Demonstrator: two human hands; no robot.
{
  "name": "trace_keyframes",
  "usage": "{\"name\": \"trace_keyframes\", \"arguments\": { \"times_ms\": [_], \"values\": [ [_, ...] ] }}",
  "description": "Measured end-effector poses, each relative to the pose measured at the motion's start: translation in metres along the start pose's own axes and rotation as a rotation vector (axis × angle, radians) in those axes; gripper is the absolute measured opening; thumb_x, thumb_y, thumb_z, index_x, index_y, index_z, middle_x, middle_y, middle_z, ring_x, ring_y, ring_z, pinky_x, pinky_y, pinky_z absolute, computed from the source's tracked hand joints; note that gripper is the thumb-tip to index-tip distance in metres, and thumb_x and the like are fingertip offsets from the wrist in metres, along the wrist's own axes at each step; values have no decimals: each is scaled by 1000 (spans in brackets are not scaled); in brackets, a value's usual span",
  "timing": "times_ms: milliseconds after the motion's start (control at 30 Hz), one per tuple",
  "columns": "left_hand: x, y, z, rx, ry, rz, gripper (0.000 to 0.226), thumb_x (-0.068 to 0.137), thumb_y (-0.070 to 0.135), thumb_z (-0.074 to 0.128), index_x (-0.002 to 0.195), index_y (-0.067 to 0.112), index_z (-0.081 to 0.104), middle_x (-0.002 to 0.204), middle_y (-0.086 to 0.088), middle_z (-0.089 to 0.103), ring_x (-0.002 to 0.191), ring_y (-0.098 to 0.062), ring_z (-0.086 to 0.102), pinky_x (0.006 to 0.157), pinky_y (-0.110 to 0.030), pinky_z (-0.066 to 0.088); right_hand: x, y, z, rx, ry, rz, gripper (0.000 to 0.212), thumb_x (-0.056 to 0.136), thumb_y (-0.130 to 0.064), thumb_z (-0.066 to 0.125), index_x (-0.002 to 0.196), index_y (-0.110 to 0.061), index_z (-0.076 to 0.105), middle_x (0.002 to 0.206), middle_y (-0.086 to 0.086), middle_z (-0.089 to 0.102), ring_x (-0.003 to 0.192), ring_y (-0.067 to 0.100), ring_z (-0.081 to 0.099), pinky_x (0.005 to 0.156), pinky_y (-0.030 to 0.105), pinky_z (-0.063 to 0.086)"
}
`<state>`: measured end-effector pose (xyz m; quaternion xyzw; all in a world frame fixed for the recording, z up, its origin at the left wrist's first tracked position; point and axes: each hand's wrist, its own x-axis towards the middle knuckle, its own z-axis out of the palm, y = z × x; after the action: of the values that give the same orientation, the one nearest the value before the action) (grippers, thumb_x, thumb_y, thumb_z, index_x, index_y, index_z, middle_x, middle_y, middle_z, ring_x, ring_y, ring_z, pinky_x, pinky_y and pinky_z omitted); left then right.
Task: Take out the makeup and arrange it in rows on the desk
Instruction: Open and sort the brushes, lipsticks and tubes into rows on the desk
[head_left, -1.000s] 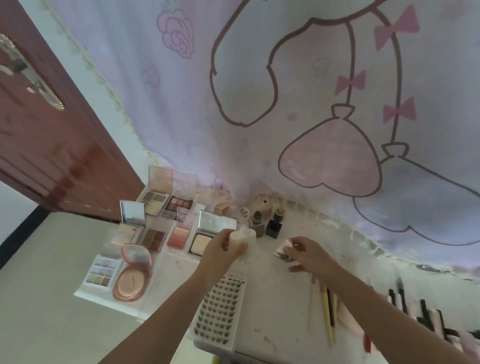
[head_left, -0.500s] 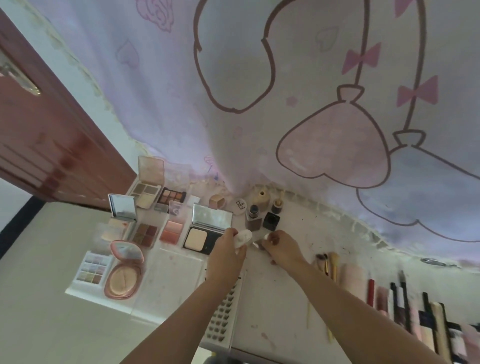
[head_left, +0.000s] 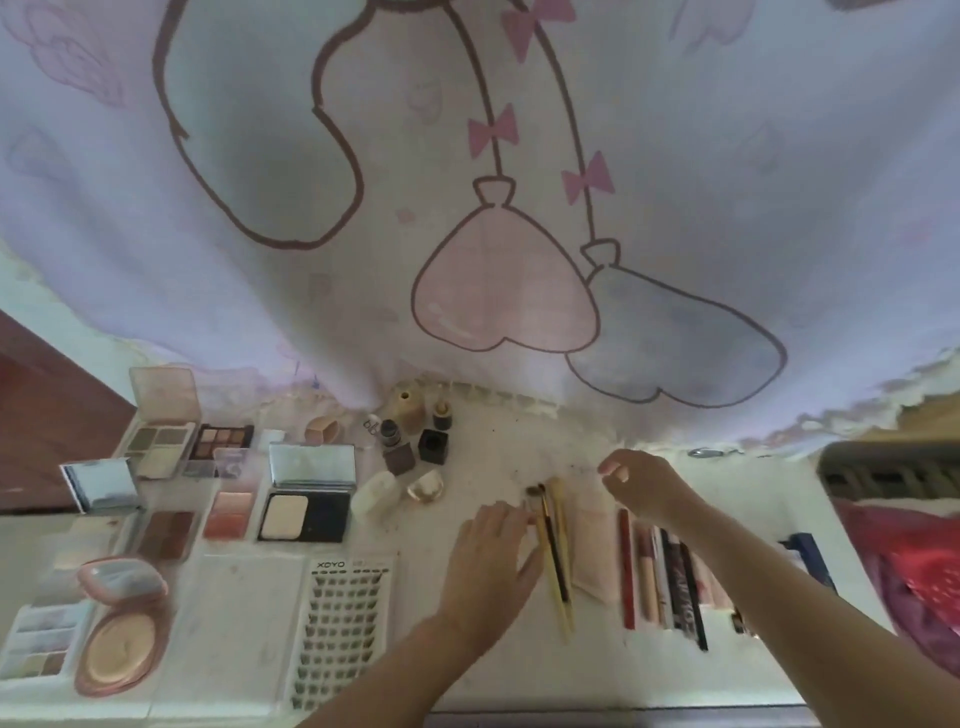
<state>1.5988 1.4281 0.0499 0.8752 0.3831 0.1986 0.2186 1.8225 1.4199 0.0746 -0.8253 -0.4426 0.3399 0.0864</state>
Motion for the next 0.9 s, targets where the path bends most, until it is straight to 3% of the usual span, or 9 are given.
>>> {"name": "trace_keyframes", "arguments": {
  "times_ms": [100, 200, 300, 500, 533, 600, 633, 767, 900],
  "values": [
    [29, 38, 36, 155, -424, -31, 54, 94, 46, 28, 136, 13, 40, 136, -8, 44, 127, -28, 39, 108, -37, 29, -1, 12, 6, -116, -32, 24, 29, 95, -25, 46, 121, -15, 56, 126, 8, 57, 110, 24, 56, 90, 29, 42],
    [50, 50, 60, 321, -562, -71, 56, 97, 42, 38, 141, 8, 30, 144, -12, 34, 137, -29, 25, 116, -45, 17, 4, 9, 17, -193, -79, 33, 38, 98, -33, 41, 129, -11, 48, 130, 10, 53, 116, 26, 52, 90, 29, 40],
    [56, 47, 70, 359, -561, -141, 59, 94, 38, 42, 141, 7, 27, 148, -16, 28, 140, -29, 21, 115, -45, 18, 13, 5, 24, -185, -83, 51, 36, 97, -35, 42, 118, -8, 53, 119, 11, 60, 107, 27, 56, 82, 29, 41],
    [55, 44, 71, 219, -512, -226, 63, 91, 39, 49, 142, 10, 24, 151, -10, 20, 138, -27, 24, 116, -38, 19, 24, 2, 26, -9, -139, 121, 34, 93, -32, 54, 95, 0, 66, 93, 16, 67, 79, 22, 61, 72, 29, 44],
    [54, 43, 70, 196, -493, -239, 64, 92, 40, 48, 142, 9, 23, 151, -9, 20, 138, -27, 25, 115, -37, 21, 23, 3, 22, 14, -145, 125, 34, 93, -32, 55, 81, -2, 65, 78, 15, 64, 67, 19, 57, 67, 27, 43],
    [54, 42, 66, 129, -455, -281, 66, 92, 42, 46, 142, 7, 23, 151, -9, 24, 137, -26, 28, 114, -35, 23, 19, 2, 9, 49, -147, 126, 43, 93, -31, 54, 57, -10, 45, 54, 6, 43, 49, 13, 39, 53, 21, 34],
    [54, 42, 64, 89, -435, -298, 66, 92, 44, 46, 142, 6, 24, 148, -9, 29, 135, -26, 31, 113, -34, 25, 17, -1, 1, 53, -142, 116, 46, 94, -31, 54, 55, -12, 39, 52, 3, 38, 46, 13, 36, 49, 21, 31],
    [57, 47, 45, 40, -322, -259, 64, 90, 53, 47, 137, 13, 31, 130, -1, 49, 117, -20, 50, 100, -31, 38, 0, -23, -26, 194, -92, 64, 33, 96, -30, 48, 72, -7, 52, 59, 5, 53, 50, 15, 47, 54, 21, 39],
    [59, 34, -1, -108, -261, -296, 34, 95, 26, 46, 127, 15, 41, 118, -2, 53, 100, -17, 56, 84, -28, 45, -16, -60, -27, 261, -125, 7, 28, 97, -30, 42, 83, -8, 51, 64, 6, 54, 50, 16, 46, 46, 21, 37]
  ]
}}
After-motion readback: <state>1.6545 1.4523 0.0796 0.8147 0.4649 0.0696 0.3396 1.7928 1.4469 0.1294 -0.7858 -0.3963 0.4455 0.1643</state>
